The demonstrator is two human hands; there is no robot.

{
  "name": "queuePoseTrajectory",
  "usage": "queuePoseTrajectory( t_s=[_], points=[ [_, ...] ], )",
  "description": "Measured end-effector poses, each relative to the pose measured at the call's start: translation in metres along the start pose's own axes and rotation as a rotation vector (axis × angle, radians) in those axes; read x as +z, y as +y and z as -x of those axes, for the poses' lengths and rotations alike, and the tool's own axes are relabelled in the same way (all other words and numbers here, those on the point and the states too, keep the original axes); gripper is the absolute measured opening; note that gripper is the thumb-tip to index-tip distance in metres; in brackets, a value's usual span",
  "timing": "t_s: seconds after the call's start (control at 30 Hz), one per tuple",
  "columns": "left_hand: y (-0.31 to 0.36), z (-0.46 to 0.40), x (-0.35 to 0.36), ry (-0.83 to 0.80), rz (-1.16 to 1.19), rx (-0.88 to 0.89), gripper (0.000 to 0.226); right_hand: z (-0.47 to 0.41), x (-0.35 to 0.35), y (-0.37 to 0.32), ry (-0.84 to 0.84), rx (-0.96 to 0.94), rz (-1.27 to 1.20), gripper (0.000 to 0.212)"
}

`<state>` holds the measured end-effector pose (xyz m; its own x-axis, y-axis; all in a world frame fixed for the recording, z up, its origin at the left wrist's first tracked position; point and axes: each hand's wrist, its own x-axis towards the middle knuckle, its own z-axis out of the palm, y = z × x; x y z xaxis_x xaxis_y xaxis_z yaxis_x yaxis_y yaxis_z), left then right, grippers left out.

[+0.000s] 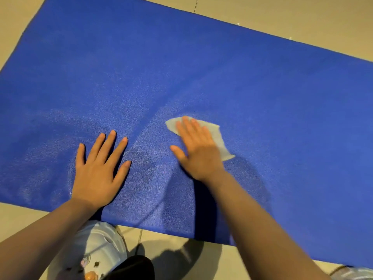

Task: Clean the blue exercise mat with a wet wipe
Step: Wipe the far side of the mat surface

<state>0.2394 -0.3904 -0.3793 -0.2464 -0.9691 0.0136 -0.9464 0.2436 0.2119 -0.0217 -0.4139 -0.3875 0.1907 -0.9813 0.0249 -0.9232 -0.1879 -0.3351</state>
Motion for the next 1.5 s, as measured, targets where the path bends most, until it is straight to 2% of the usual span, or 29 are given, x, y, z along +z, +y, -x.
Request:
queuePoseTrajectory(
  t_s=[0.03,0.1,0.2,0.27,0.33,0.37,0.47,0.5,0.57,0.6,0.67,0.7,0.8,0.83,0.9,0.97,1.03,1.13,1.17,1.27,1.33,1.4,1.43,1.5],
  points=[
    [-0.001,0.0,0.0,-0.002,0.002,0.002,0.06,0.003,-0.007,0.026,0.009,0.013,0.029,0.077],
    [-0.001,0.0,-0.001,-0.008,0.007,-0.004,0.06,0.013,-0.027,0.085,0.002,0.164,0.075,0.09],
    [0.001,0.0,-0.001,-0.01,-0.001,-0.011,0.06,0.041,-0.062,0.138,-0.019,0.387,0.107,0.082],
    [0.002,0.0,0.0,-0.008,-0.018,-0.009,0.06,0.043,-0.067,0.141,0.021,0.487,0.156,0.074],
    [0.002,0.0,0.0,-0.011,-0.033,-0.011,0.06,0.019,-0.059,0.114,0.102,0.669,0.139,0.079],
    [0.002,0.0,0.0,-0.013,-0.034,-0.011,0.06,0.003,-0.055,0.091,0.132,0.7,0.135,0.082],
    [0.002,-0.001,0.001,-0.022,-0.028,-0.007,0.061,-0.044,-0.028,-0.004,0.069,0.452,0.109,0.066],
    [0.002,-0.001,0.001,-0.028,-0.023,-0.002,0.062,-0.051,-0.016,-0.042,-0.029,0.337,0.049,0.058],
    [-0.002,0.001,0.002,-0.041,0.004,0.009,0.067,-0.048,0.006,-0.106,-0.227,0.12,-0.04,0.062],
    [-0.004,0.002,0.001,-0.043,0.024,0.01,0.07,-0.045,0.014,-0.121,-0.264,0.046,-0.058,0.065],
    [-0.006,0.003,-0.001,-0.031,0.033,0.019,0.069,-0.042,0.016,-0.105,-0.291,-0.066,-0.094,0.065],
    [-0.007,0.004,-0.001,-0.025,0.022,0.026,0.068,-0.039,0.014,-0.085,-0.228,-0.1,-0.092,0.065],
    [-0.008,0.01,-0.003,-0.024,0.016,0.044,0.064,-0.022,-0.002,-0.002,-0.077,0.018,0.095,0.08],
    [-0.008,0.011,-0.003,-0.02,0.018,0.043,0.063,-0.009,-0.011,0.03,-0.078,0.114,0.147,0.078],
    [-0.007,0.012,-0.002,-0.009,0.01,0.036,0.06,0.016,-0.04,0.073,-0.084,0.41,0.1,0.073],
    [-0.004,0.012,-0.002,0.004,0.008,0.018,0.057,0.026,-0.051,0.076,-0.025,0.587,0.119,0.064],
    [-0.002,0.012,-0.001,0.005,-0.005,0.013,0.057,0.016,-0.033,0.043,0.054,0.489,0.176,0.048],
    [-0.001,0.012,-0.001,0.003,-0.01,0.003,0.057,-0.007,0.006,-0.032,0.025,0.387,0.129,0.064],
    [-0.002,0.011,-0.001,0.001,-0.02,0.008,0.057,-0.012,0.016,-0.054,0.051,0.334,0.058,0.064],
    [-0.004,0.01,-0.002,-0.019,-0.018,0.02,0.057,-0.013,0.017,-0.085,-0.047,0.068,-0.069,0.062],
    [-0.005,0.011,-0.002,-0.024,-0.012,0.01,0.057,-0.01,0.012,-0.053,-0.068,-0.11,-0.079,0.057],
    [-0.003,0.012,-0.003,-0.024,-0.003,-0.001,0.057,-0.004,0.003,0.007,-0.125,-0.133,0.055,0.051],
    [-0.004,0.013,-0.003,-0.022,0.001,0.001,0.057,0.003,-0.005,0.043,-0.147,-0.081,0.149,0.053],
    [-0.004,0.012,-0.004,-0.019,0.005,0.008,0.058,0.03,-0.03,0.111,-0.183,0.184,0.222,0.074]
  ],
)
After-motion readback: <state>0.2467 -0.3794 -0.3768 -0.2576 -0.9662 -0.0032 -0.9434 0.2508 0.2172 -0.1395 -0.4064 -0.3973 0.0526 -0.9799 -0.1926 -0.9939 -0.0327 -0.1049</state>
